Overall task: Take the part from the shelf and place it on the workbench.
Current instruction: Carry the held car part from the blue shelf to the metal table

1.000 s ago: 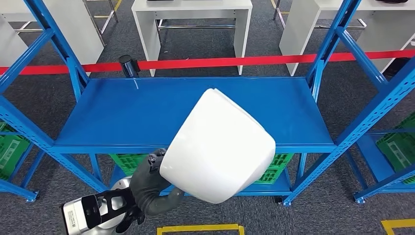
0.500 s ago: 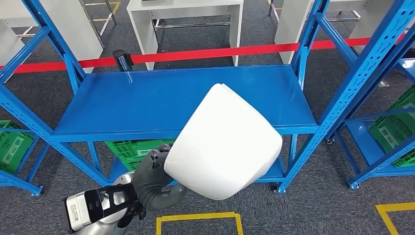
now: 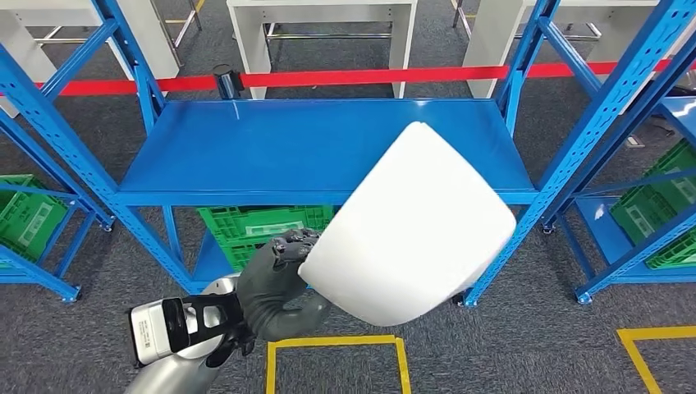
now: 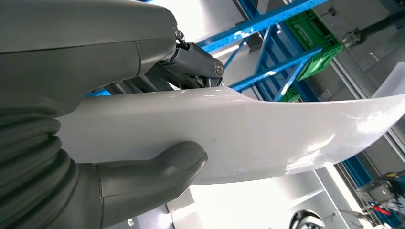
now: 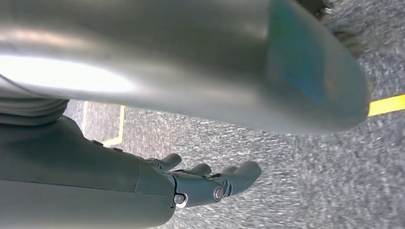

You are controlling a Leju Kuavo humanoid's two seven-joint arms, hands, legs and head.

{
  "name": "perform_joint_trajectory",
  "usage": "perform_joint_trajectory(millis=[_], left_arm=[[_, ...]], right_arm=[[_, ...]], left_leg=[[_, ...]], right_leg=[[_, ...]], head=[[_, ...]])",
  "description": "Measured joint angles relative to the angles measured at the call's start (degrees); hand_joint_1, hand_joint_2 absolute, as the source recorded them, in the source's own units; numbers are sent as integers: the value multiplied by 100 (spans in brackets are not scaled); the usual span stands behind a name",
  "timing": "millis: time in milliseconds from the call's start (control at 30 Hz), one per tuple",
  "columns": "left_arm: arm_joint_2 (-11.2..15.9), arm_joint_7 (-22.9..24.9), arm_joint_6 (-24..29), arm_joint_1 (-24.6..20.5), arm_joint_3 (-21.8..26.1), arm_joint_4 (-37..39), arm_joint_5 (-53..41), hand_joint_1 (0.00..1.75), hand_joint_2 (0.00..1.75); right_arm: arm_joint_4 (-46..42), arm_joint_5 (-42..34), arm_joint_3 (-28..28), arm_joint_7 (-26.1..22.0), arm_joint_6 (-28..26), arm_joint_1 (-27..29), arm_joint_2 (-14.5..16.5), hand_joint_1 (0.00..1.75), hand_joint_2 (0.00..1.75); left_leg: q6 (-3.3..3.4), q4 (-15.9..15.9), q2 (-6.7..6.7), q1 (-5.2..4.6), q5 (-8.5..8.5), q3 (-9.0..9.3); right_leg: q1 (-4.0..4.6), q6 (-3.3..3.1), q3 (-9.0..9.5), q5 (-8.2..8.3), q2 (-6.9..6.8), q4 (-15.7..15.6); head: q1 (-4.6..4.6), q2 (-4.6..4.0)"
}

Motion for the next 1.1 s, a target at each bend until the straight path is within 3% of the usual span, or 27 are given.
perform_joint_trajectory(millis=[33,67,100,167,233,300,367,400,500,533,600,667,767,800,833,900,967,1033,1067,1100], left_arm=[[-4,18,0,-4,-25,8,7,175,175],[-4,32,0,-5,-45,15,11,175,175],[-4,43,0,-8,-59,18,13,175,175],[-3,48,0,-21,-73,19,15,175,175],[-2,50,1,-57,-86,15,16,175,175],[2,54,8,-94,-109,14,16,175,175],[7,75,39,-110,-125,19,10,175,175],[9,92,63,-117,-130,22,3,175,175],[16,133,128,-160,-158,29,-22,175,175],[17,139,138,-174,-170,31,-26,175,175],[18,145,149,-189,-193,40,-27,175,175],[19,149,151,-189,-216,54,-29,175,175],[19,152,151,-192,-256,81,-35,175,175],[18,155,151,-197,-268,87,-38,175,175],[16,157,150,-209,-275,89,-39,175,175],[3,165,146,-236,-284,83,-38,175,175],[-22,172,132,-273,-291,83,-37,175,175],[-39,177,119,-289,-298,95,-37,175,175],[-43,180,114,-284,-300,103,-37,175,175],[-44,183,111,-279,-302,110,-37,175,175]], right_arm=[[0,-32,-24,7,-8,-2,1,0,0],[0,-57,-48,16,-17,-2,3,0,0],[0,-83,-73,24,-28,-2,5,0,0],[0,-124,-117,19,-48,-7,8,0,0],[0,-145,-139,-2,-66,-19,11,0,0],[0,-143,-151,-5,-88,-24,19,0,0],[0,-138,-163,-9,-101,-17,28,0,0],[0,-139,-170,-21,-101,-17,32,0,0],[0,-196,-222,-86,-89,-19,42,0,0],[0,-231,-247,-103,-81,-20,44,0,0],[0,-289,-292,-115,-69,-28,49,0,0],[0,-341,-336,-127,-64,-32,54,0,0],[0,-398,-408,-153,-84,-33,56,0,0],[0,-412,-423,-166,-94,-33,63,0,0],[0,-427,-436,-181,-105,-33,70,0,0],[-1,-469,-468,-199,-121,-32,82,0,0],[-2,-495,-503,-203,-132,-37,87,0,0],[-2,-507,-528,-204,-138,-43,94,0,0],[-2,-523,-544,-207,-144,-40,95,0,0],[-2,-544,-562,-212,-149,-34,95,0,0]], left_leg=[[-1,13,5,-4,66,-93],[-5,34,9,-5,128,-186],[-17,66,12,-3,185,-286],[-55,157,15,5,274,-477],[-115,260,17,-5,336,-614],[-181,295,19,-17,388,-667],[-244,280,17,-3,427,-684],[-264,261,17,-2,381,-696],[-163,237,15,-29,116,-716],[-124,239,13,-36,76,-717],[-117,225,9,-39,63,-721],[-110,193,3,-35,195,-720],[-241,103,-13,-6,658,-725],[-272,88,-20,-4,713,-732],[-257,61,-22,-8,699,-724],[-149,-145,8,11,782,-623],[-84,-351,69,48,879,-530],[-75,-369,135,61,898,-559],[-90,-347,170,73,896,-597],[-112,-308,208,94,890,-644]], right_leg=[[0,15,-58,-138,0,332],[-2,27,-53,-142,-1,537],[-4,34,49,-26,-2,558],[-8,29,525,225,-4,53],[15,-14,1032,153,2,-669],[44,-81,1188,16,9,-970],[40,-158,1126,66,-2,-979],[38,-163,1093,80,-5,-983],[30,-143,1038,107,-10,-994],[29,-156,1034,134,-15,-997],[32,-179,1020,192,-19,-996],[44,-205,1007,222,-19,-991],[60,-213,987,235,-15,-985],[51,-196,982,246,-11,-1001],[39,-168,984,265,-7,-1039],[31,-115,1011,262,-3,-1064],[33,-79,878,25,0,-762],[2,-11,538,-354,4,-115],[-25,33,403,-453,2,139],[-57,81,350,-450,-4,231]], head=[[9,0],[14,0],[19,0],[30,0],[40,0],[43,0],[39,0],[32,0],[-1,0],[-6,0],[-8,0],[-10,0],[-8,0],[-8,0],[-14,0],[-22,0],[-8,0],[15,0],[21,0],[24,0]])
